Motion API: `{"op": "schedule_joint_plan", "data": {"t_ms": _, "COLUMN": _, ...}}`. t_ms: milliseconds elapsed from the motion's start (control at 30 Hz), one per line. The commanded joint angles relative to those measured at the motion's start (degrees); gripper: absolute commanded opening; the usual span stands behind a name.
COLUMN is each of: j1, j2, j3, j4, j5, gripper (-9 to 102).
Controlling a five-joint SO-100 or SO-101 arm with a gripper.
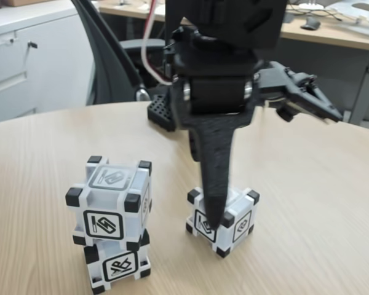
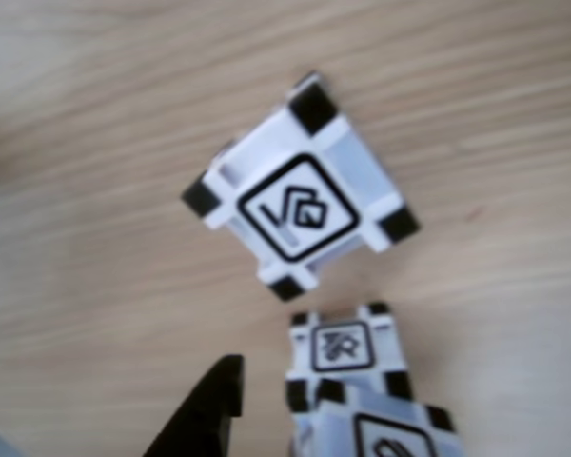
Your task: Stack cubes from left to right.
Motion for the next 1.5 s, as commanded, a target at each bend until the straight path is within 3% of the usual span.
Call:
{"op": "schedule_joint_plan", "data": {"t_ms": 0, "j1": -0.4, "j2": 3.3, "j3": 3.1, "j4": 1.4, "j5": -0.4, "gripper": 42}}
{"op": "schedule_joint_plan", "data": {"t_ms": 333, "j1": -0.4, "j2": 3.3, "j3": 5.4, "j4": 0.9, "j5": -16.6, "gripper": 43}}
{"op": "schedule_joint_plan", "data": {"t_ms": 700, "j1": -0.3, "j2": 3.3, "j3": 5.2, "j4": 0.4, "j5": -45.1, "gripper": 41}}
{"op": "schedule_joint_plan", "data": {"t_ms": 967, "j1": 0.5, "j2": 2.3, "j3": 5.0, "j4": 0.3, "j5": -47.3, "gripper": 42}}
{"op": "schedule_joint_plan", "data": {"t_ms": 1200, "j1": 0.7, "j2": 1.5, "j3": -0.3, "j4": -7.1, "j5": -46.3, "gripper": 42}}
{"op": "schedule_joint_plan", "data": {"t_ms": 1467, "j1": 0.2, "j2": -2.0, "j3": 0.4, "j4": -7.3, "j5": -46.1, "gripper": 40}}
